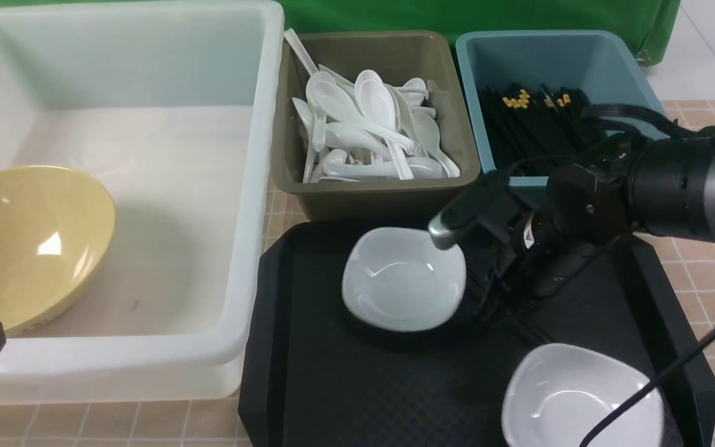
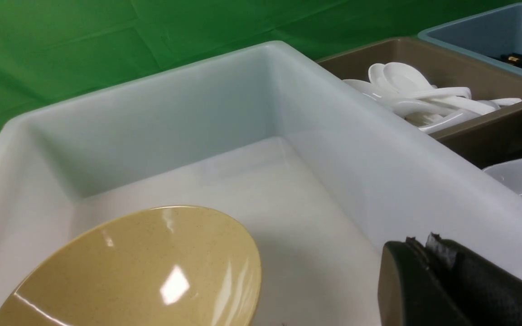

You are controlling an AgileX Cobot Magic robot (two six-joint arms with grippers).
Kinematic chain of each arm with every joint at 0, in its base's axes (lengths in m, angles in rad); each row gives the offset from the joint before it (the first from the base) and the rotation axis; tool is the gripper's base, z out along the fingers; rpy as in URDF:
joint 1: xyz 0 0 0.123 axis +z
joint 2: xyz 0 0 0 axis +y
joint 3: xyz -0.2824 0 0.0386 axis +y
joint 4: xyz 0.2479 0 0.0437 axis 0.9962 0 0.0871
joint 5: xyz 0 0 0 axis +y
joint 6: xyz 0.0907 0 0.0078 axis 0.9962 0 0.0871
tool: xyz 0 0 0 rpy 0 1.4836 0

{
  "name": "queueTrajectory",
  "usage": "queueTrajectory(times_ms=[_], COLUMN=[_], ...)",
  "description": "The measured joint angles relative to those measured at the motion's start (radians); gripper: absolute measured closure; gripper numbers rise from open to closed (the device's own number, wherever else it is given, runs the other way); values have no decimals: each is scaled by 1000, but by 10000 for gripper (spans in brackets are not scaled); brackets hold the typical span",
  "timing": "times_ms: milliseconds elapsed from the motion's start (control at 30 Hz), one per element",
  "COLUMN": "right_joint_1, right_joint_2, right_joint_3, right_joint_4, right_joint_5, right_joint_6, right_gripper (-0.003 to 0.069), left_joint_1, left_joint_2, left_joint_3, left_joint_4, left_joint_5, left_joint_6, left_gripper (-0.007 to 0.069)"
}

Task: On brown table put chopsticks spoon bowls plates into blue grey white boxes.
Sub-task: 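Reach for and grasp the small white dish on the black tray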

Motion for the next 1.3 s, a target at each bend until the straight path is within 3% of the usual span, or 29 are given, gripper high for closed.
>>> queueTrajectory(times_ms=[567,700,967,1100,1300], right_joint_1=[-8,-9,-9,-9,-11], right_joint_2=[-104,-178,-335,-367,-279], right_joint_3=[0,0,0,0,0], right_joint_4=[-23,-24,-26,-26,-26], right_joint_5=[-41,-39,-26,10,159], right_joint_6=[-35,-30,-28,0,141], right_gripper=[544,617,617,617,606], left_joint_1=[0,0,0,0,0], left_joint_2=[0,0,0,0,0], left_joint_3=[0,0,0,0,0], left_joint_4=[0,0,0,0,-1], left_joint_5=[0,0,0,0,-4], left_joint_6=[0,0,0,0,0], left_gripper=[623,623,623,623,623])
